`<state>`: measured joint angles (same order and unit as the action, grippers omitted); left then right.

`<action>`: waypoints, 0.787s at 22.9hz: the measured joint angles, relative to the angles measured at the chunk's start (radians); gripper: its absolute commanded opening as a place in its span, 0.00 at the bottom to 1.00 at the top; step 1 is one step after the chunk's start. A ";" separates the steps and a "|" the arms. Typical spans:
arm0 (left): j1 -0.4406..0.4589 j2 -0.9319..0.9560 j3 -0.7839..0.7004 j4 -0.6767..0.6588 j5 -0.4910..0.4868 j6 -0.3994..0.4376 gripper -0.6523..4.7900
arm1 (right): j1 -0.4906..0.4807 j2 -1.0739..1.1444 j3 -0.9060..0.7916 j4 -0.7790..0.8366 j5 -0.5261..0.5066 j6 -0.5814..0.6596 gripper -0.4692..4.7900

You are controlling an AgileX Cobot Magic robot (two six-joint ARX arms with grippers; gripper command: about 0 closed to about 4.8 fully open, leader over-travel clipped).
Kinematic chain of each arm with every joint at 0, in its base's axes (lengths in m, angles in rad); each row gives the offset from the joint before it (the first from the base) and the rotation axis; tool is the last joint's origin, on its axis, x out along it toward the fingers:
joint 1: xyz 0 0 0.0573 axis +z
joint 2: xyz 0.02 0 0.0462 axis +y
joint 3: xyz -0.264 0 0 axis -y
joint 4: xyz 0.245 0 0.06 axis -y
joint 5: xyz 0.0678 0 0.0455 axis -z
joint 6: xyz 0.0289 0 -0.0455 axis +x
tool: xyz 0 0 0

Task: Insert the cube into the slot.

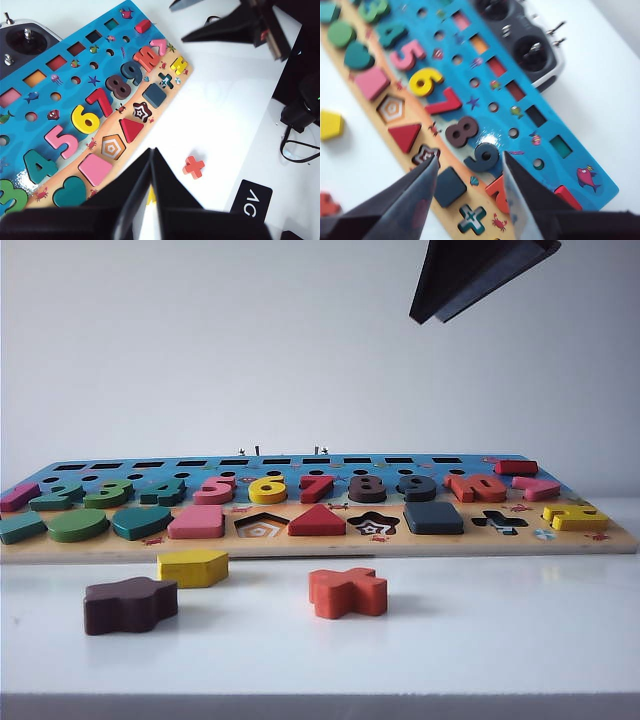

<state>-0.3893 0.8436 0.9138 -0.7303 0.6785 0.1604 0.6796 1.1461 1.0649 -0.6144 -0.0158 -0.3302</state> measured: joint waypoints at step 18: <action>0.002 -0.001 0.000 0.000 0.000 0.000 0.15 | -0.340 -0.480 -0.430 0.230 -0.042 0.479 0.54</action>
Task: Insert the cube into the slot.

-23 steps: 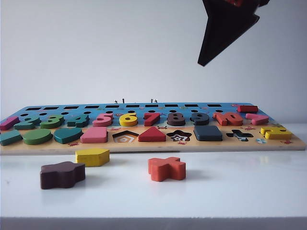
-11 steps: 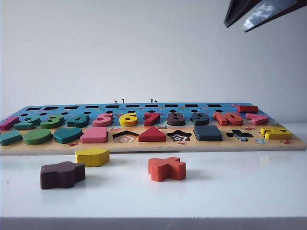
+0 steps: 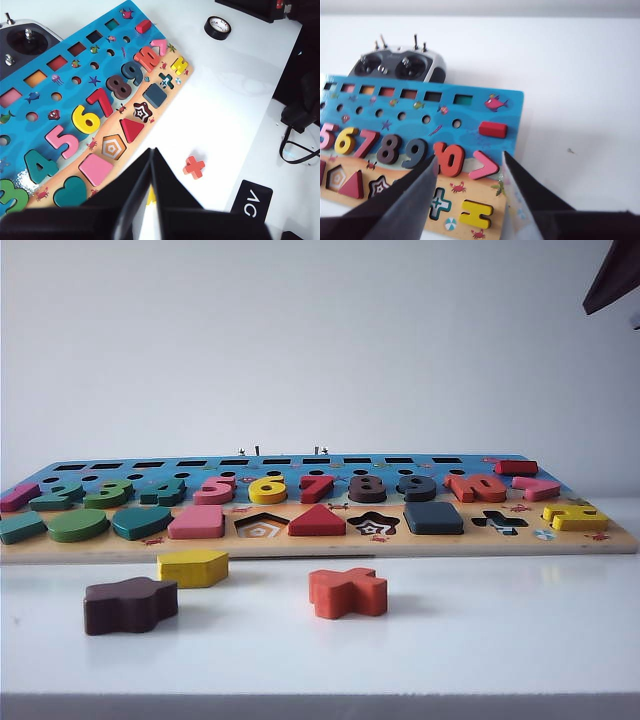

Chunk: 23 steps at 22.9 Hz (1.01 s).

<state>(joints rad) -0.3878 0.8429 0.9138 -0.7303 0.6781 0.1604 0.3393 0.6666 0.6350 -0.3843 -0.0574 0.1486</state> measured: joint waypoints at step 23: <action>0.198 -0.247 -0.301 0.288 -0.088 0.000 0.15 | -0.243 -0.431 -0.367 0.259 0.015 -0.010 0.37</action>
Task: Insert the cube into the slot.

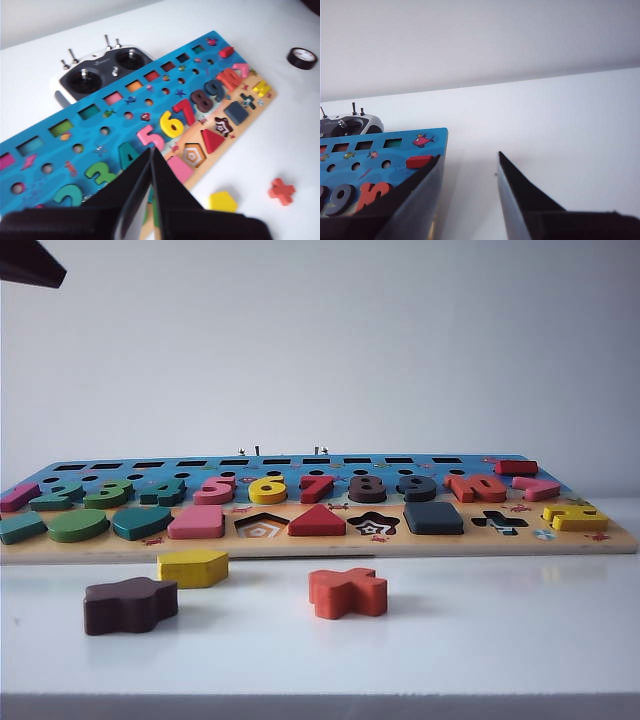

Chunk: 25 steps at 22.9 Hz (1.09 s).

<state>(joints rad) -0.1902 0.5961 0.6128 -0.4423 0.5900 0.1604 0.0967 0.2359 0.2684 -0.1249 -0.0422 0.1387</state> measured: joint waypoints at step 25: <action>0.079 -0.554 -0.497 0.250 -0.537 -0.061 0.15 | -0.015 -0.080 -0.153 0.110 0.016 -0.027 0.08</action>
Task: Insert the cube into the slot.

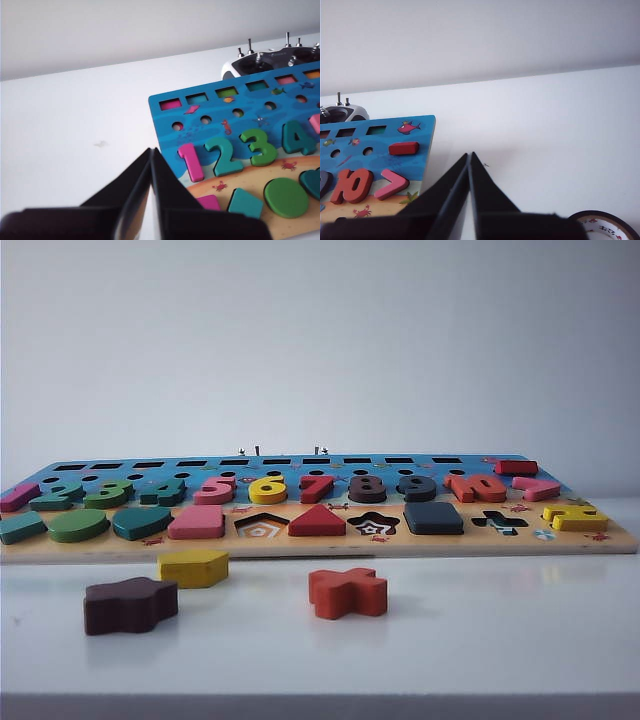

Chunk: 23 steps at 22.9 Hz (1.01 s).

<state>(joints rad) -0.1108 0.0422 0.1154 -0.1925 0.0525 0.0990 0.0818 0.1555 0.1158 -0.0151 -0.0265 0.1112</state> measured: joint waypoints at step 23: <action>0.000 -0.043 -0.109 0.031 -0.106 0.000 0.15 | -0.013 -0.096 -0.103 0.014 0.000 0.000 0.08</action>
<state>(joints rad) -0.1104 -0.0006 0.0059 -0.1612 -0.0540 0.0990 0.0692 0.0593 0.0132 -0.0006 -0.0261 0.1108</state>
